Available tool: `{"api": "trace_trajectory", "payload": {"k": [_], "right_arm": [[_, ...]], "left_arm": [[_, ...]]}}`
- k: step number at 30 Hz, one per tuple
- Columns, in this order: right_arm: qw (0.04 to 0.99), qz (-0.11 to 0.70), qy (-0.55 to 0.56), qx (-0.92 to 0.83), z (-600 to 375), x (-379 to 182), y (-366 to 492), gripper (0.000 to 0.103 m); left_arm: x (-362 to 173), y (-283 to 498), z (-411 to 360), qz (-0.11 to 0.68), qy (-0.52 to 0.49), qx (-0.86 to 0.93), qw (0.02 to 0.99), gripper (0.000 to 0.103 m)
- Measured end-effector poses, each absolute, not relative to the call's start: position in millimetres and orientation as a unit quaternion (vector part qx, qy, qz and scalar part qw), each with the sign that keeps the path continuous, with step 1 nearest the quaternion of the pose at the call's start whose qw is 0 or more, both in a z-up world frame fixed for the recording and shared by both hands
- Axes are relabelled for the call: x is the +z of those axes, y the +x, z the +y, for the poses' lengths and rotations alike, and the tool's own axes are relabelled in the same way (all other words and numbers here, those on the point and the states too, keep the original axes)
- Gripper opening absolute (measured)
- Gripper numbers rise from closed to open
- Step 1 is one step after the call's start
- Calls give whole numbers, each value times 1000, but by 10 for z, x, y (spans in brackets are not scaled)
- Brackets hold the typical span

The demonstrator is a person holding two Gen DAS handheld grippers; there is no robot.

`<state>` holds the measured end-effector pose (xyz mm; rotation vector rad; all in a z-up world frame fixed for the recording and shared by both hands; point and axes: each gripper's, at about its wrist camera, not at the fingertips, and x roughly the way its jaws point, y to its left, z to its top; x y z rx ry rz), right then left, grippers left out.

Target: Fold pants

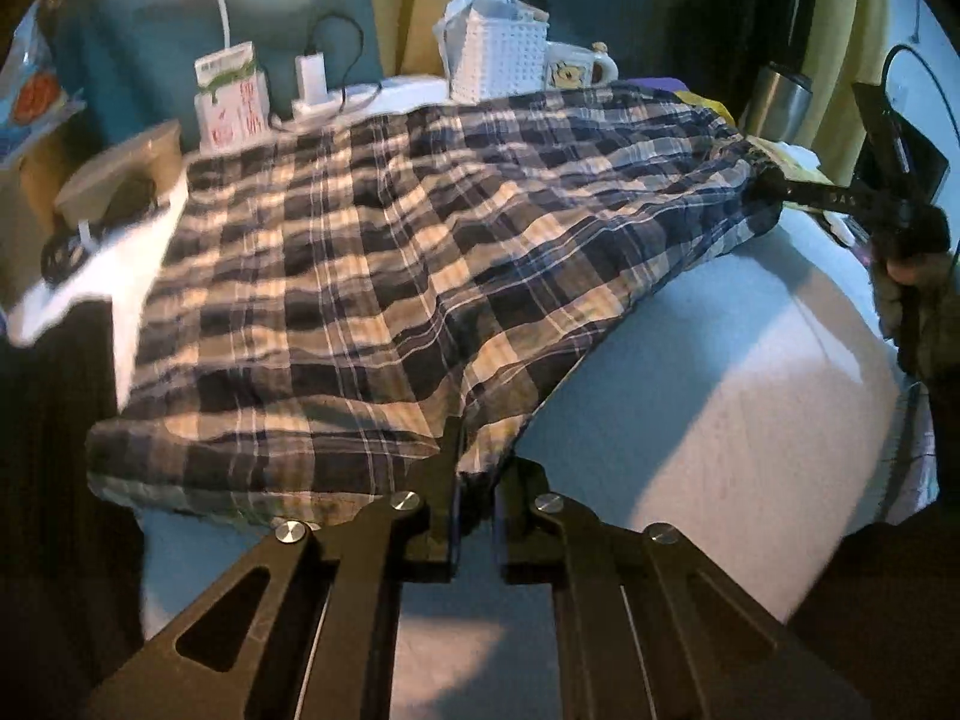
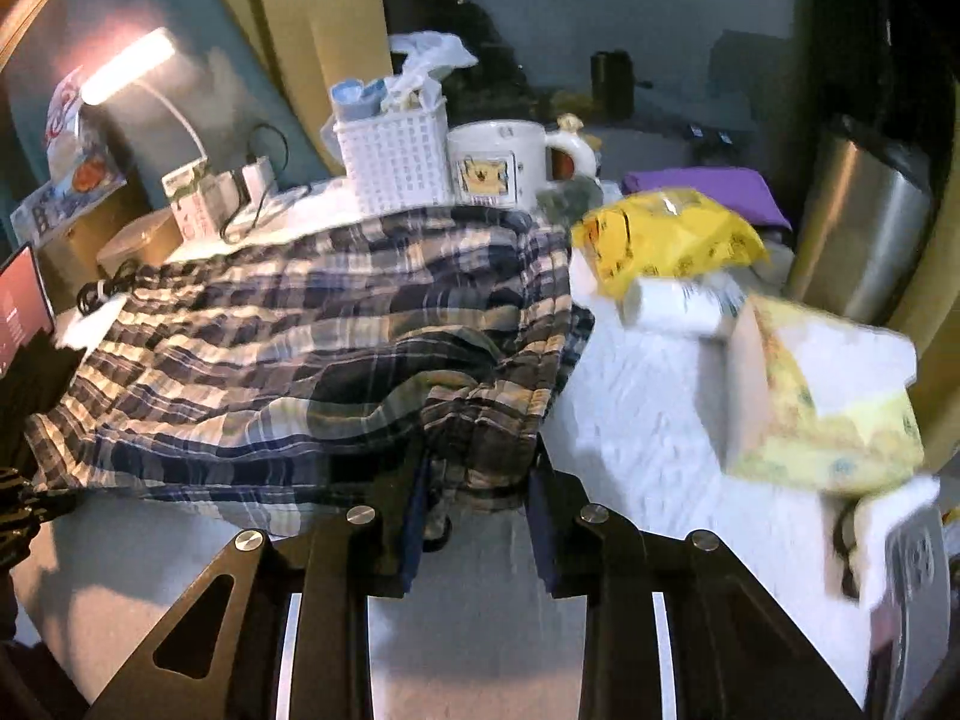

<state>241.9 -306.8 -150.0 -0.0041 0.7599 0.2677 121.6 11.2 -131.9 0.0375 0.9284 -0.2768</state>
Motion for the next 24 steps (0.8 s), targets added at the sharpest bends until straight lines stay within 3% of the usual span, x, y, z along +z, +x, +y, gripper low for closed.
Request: {"api": "trace_trajectory", "payload": {"k": [7, 8, 10, 16, 18, 24], "right_arm": [[912, 399, -5, 98, -3151, -1808, 2173, 31], [912, 399, -1, 94, -3180, -1803, 2150, 36], [918, 390, -4, 68, -3258, -1743, 2090, 68], [940, 336, 11, 66, -3401, -1387, 1896, 69], [943, 322, 11, 86, -3324, -1299, 1896, 69], [930, 322, -7, 175, -2621, -1296, 2080, 69]], "left_arm": [[-1275, 965, 226, 458, -7, -148, 877, 12], [-1254, 957, 260, 459, -11, -149, 876, 13], [-1190, 947, 340, 456, -20, -143, 878, 15], [-891, 1026, 453, 405, -56, -164, 898, 20], [-841, 1112, 411, 395, -58, -176, 900, 38], [-933, 1545, 112, 406, -36, -173, 896, 39]]}}
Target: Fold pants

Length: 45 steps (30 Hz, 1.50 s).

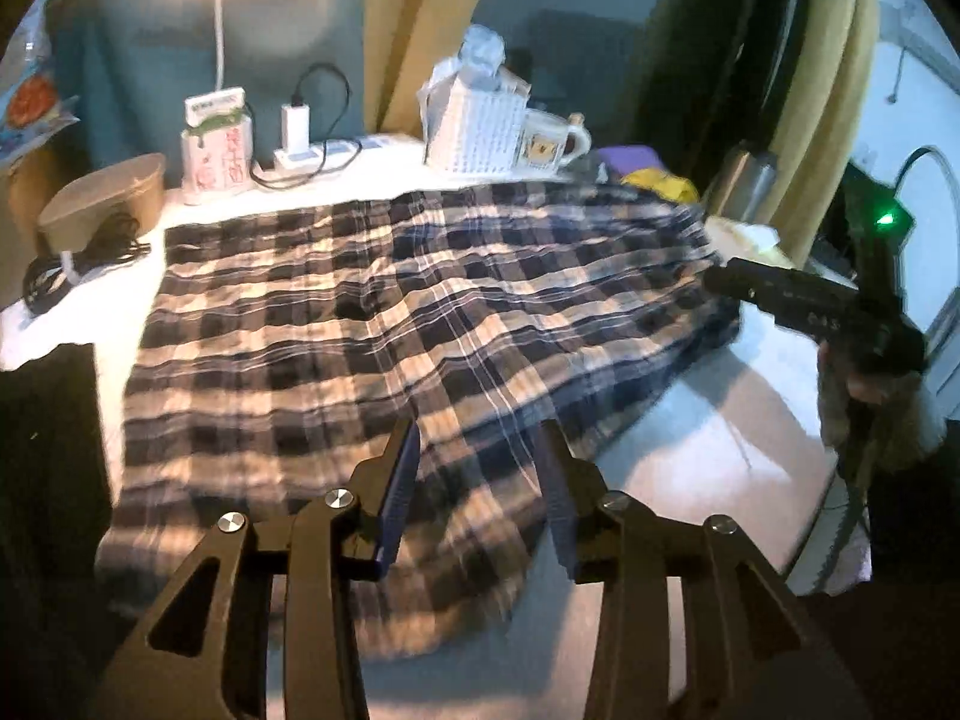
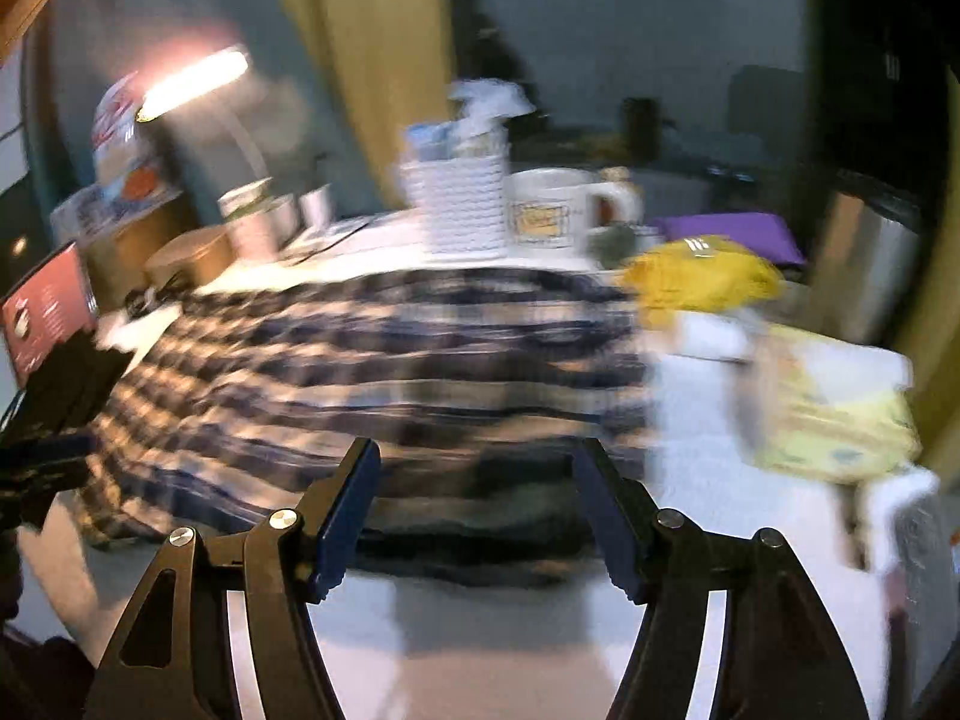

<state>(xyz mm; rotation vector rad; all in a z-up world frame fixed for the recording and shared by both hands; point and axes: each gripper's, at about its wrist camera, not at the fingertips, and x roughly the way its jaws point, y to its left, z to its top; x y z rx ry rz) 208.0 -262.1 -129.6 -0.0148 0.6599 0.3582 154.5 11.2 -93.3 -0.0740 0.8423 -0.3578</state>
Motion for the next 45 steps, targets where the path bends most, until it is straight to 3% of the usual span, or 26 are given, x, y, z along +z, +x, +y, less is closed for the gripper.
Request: {"api": "trace_trajectory", "payload": {"k": [8, 14, 24, 26, 27, 28, 38, 44, 45], "right_arm": [[891, 376, -103, 233, -1719, -1719, 2263, 69], [891, 395, -111, 194, -1955, -1778, 2404, 69], [916, 343, -51, 204, -2567, -1202, 2609, 68], [921, 338, -51, 185, -2577, -1159, 2817, 46], [923, 338, -46, 180, -2586, -1164, 2928, 28], [922, 343, -38, 177, -2596, -1183, 3049, 22], [902, 411, -42, 123, -2620, -1506, 3770, 21], [901, 412, -84, 102, -2498, -1644, 3879, 21], [903, 408, -93, 99, -2477, -1660, 3879, 21]], "left_arm": [[-1238, 1962, -173, 469, 11, -154, 870, 39], [-1303, 1926, -5, 479, 23, -137, 867, 39], [-907, 2319, 456, 454, 21, -107, 884, 39], [-863, 2508, 494, 447, 19, -111, 887, 39], [-862, 2599, 511, 448, 17, -112, 887, 39], [-876, 2710, 536, 447, 15, -114, 887, 39], [-1273, 3422, 796, 488, 14, -85, 868, 39], [-1296, 3509, 886, 455, 31, -72, 887, 39], [-1307, 3516, 919, 450, 35, -58, 891, 44]]}}
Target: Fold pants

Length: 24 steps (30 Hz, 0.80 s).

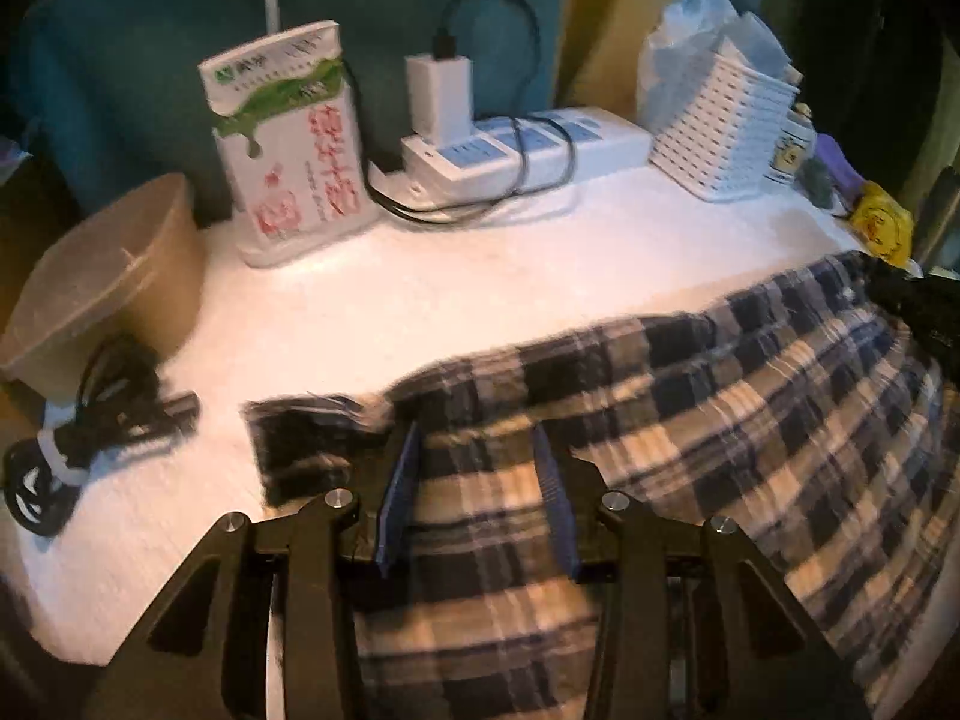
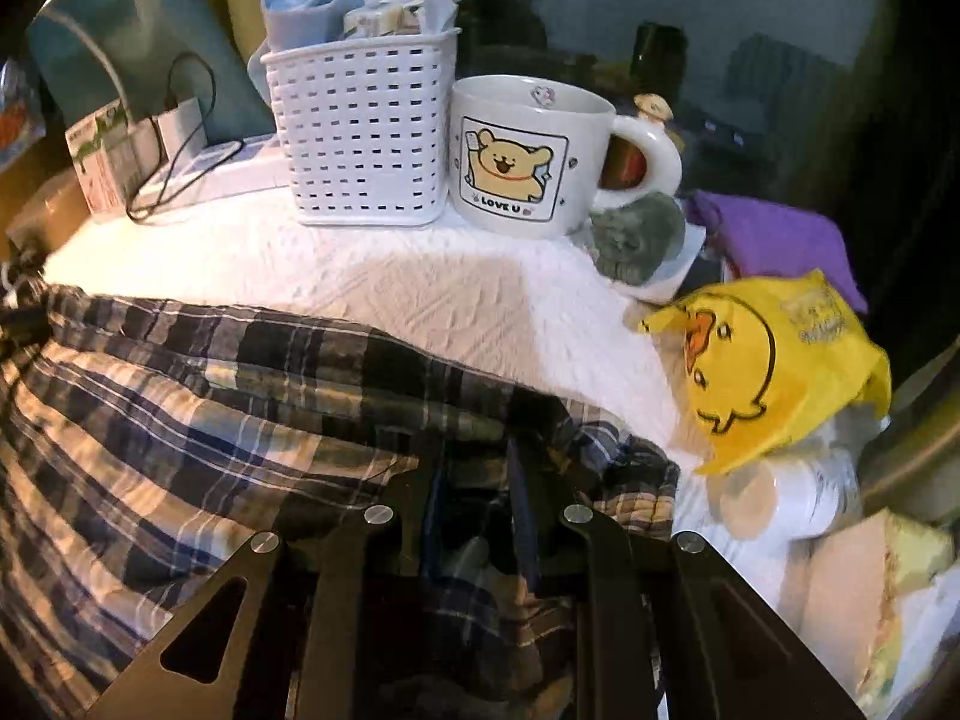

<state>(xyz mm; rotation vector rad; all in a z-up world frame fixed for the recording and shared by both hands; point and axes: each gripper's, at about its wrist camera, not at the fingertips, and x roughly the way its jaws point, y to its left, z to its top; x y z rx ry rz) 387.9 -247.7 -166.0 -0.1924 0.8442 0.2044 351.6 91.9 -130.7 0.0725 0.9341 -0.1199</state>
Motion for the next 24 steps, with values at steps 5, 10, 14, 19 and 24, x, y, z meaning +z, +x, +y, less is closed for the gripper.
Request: {"api": "trace_trajectory", "payload": {"k": [5, 10, 14, 19, 24], "right_arm": [[904, 405, -98, 95, -2477, -1697, 3892, 21], [912, 392, -87, 79, -2493, -1643, 3815, 22], [919, 378, -62, 91, -2570, -1527, 3612, 54], [926, 357, -60, 107, -2597, -1382, 3245, 66], [932, 346, -42, 99, -2758, -1288, 2922, 66]], "left_arm": [[-1289, 3552, 1166, 445, 14, -18, 895, 45], [-1110, 3438, 1491, 432, -14, 26, 901, 44], [-902, 3195, 1626, 415, -19, 38, 909, 44], [-775, 2860, 1562, 405, -16, 34, 913, 44], [-776, 2539, 1249, 404, -17, -11, 915, 45]]}}
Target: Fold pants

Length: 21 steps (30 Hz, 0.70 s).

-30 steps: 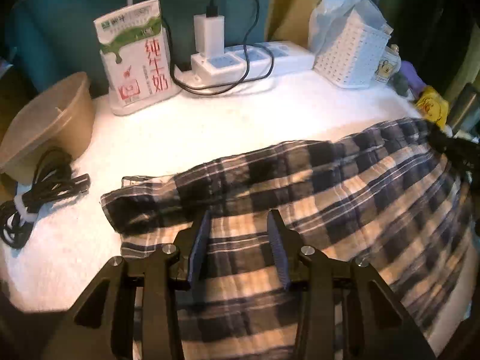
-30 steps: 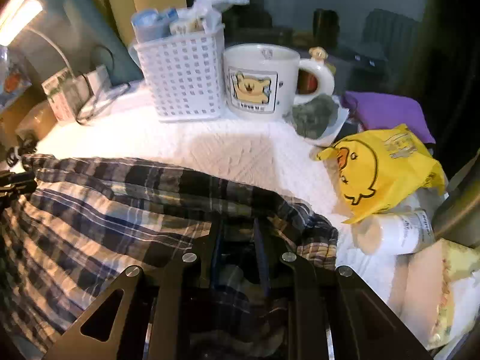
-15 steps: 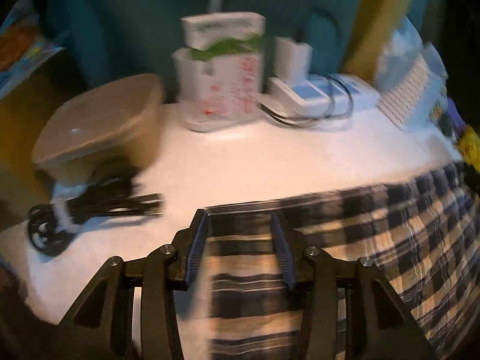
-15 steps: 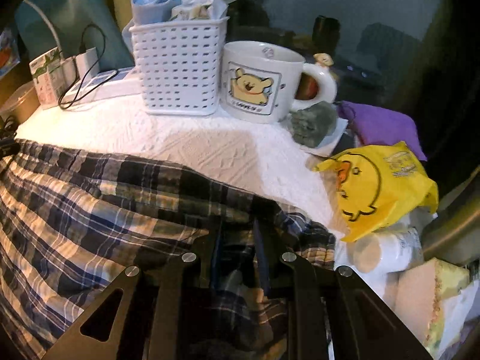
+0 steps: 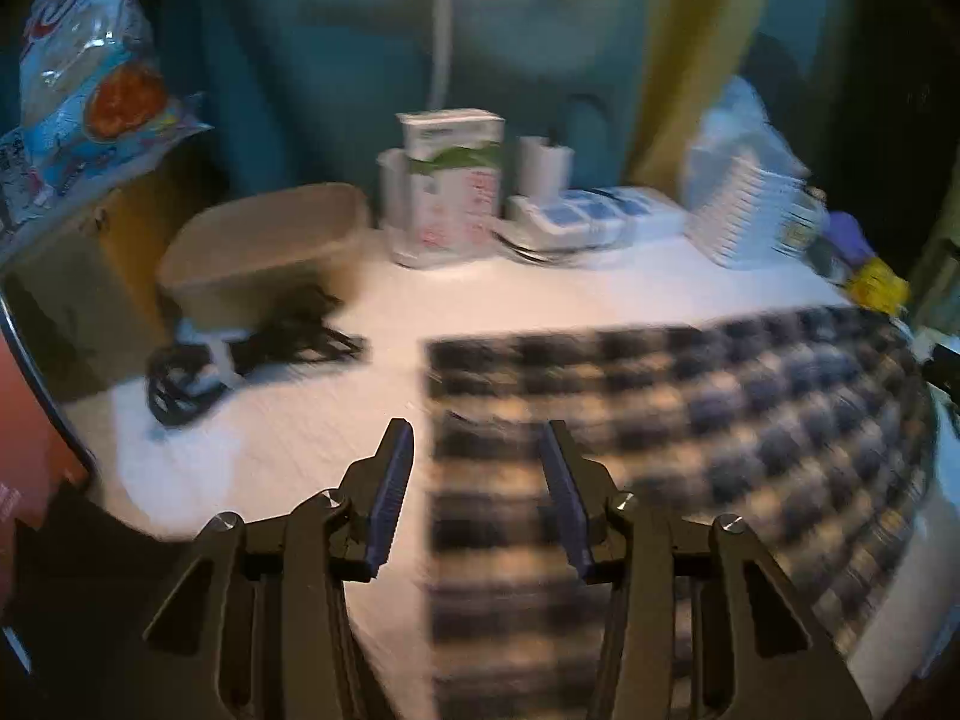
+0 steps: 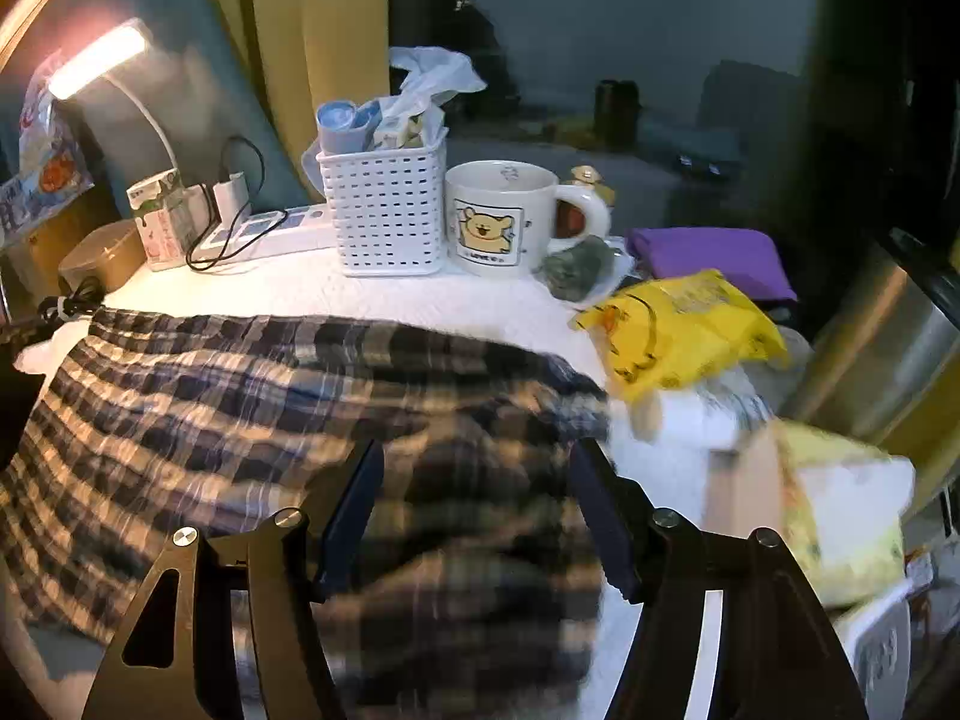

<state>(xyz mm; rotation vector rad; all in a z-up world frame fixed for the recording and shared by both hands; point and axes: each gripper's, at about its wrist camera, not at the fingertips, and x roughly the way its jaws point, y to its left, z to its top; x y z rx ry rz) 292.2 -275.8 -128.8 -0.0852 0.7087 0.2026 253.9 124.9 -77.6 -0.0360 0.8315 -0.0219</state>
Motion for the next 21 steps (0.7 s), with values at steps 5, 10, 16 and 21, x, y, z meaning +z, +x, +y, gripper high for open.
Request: {"api": "trace_trajectory", "payload": {"k": [5, 10, 16, 21], "right_arm": [[931, 352, -27, 91, -2903, -1354, 2615, 67], [926, 367, -17, 83, -2995, -1518, 2316, 67], [915, 394, -2, 82, -3060, -1728, 2100, 67], [908, 404, 6, 109, -2983, -1819, 2007, 85]], "left_arm": [[-985, 2373, 891, 420, 8, -58, 906, 44], [-1241, 2371, 865, 458, 22, -11, 889, 45], [-1163, 2288, 1027, 451, 7, 20, 893, 46], [-993, 2047, 1056, 437, 0, 10, 900, 46]]}}
